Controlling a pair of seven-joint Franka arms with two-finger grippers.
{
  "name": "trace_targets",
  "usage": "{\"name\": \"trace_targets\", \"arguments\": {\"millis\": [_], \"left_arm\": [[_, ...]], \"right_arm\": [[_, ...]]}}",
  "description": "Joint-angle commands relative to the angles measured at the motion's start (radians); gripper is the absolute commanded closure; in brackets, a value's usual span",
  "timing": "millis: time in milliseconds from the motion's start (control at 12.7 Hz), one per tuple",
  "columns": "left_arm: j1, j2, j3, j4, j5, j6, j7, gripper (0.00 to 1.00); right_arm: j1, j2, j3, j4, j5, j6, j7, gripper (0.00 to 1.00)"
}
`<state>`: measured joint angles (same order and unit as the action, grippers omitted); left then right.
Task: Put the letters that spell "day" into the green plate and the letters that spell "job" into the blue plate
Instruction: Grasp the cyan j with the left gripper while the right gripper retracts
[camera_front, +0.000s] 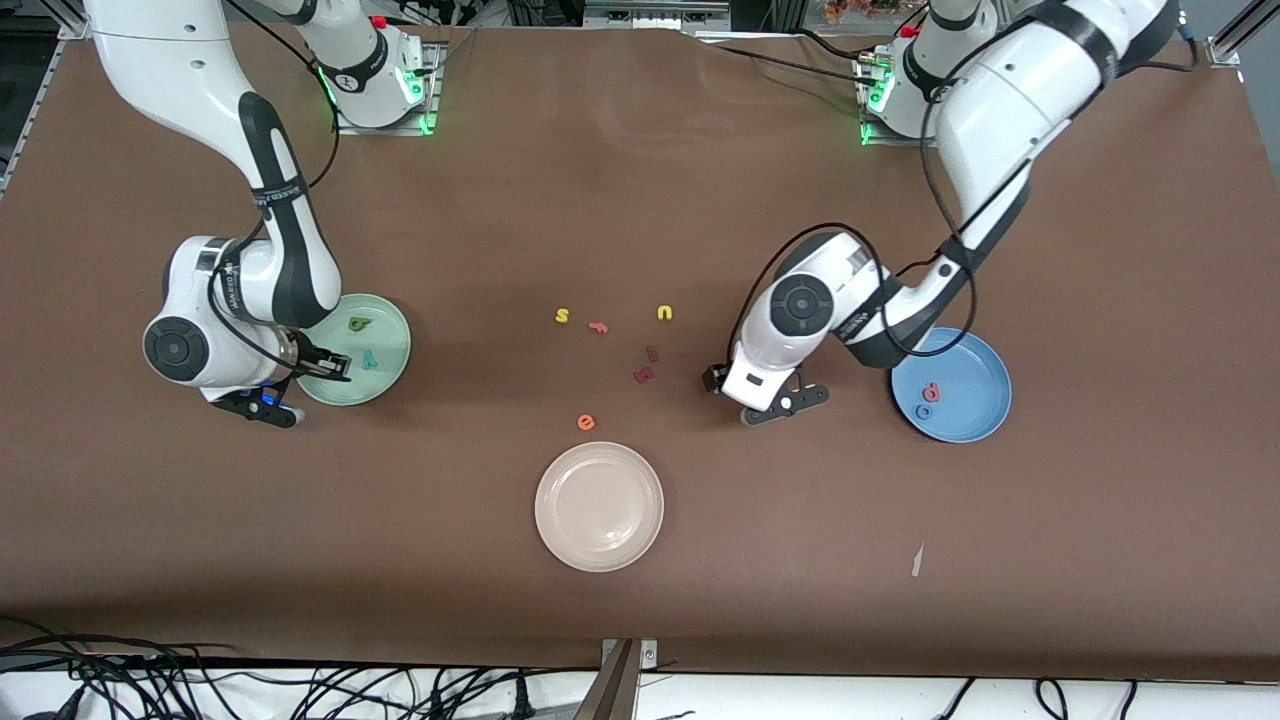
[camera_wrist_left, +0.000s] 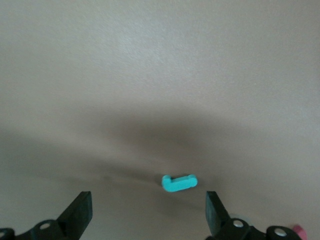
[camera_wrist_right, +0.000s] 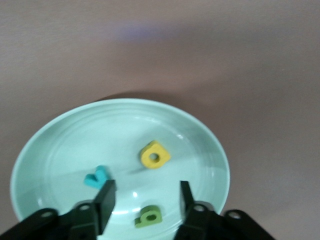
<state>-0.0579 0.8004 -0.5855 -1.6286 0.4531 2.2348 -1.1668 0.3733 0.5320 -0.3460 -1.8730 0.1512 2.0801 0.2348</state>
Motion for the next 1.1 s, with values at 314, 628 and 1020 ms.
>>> {"name": "trace_targets", "arguments": {"millis": [314, 628, 1020], "left_arm": [[-0.072, 0.077, 0.05, 0.11, -0.019, -0.014, -0.031, 0.06], [-0.085, 0.103, 0.05, 0.133, -0.019, -0.014, -0.031, 0.14], [-0.085, 0.105, 0.05, 0.133, -0.021, -0.014, -0.053, 0.29]], "right_arm": [[0.004, -0.118, 0.004, 0.21, 0.014, -0.304, -0.08, 0.0], [-0.008, -0.138, -0.036, 0.389, 0.014, -0.517, -0.176, 0.0], [-0.109, -0.297, 0.01, 0.393, -0.021, -0.482, -0.242, 0.0]]}}
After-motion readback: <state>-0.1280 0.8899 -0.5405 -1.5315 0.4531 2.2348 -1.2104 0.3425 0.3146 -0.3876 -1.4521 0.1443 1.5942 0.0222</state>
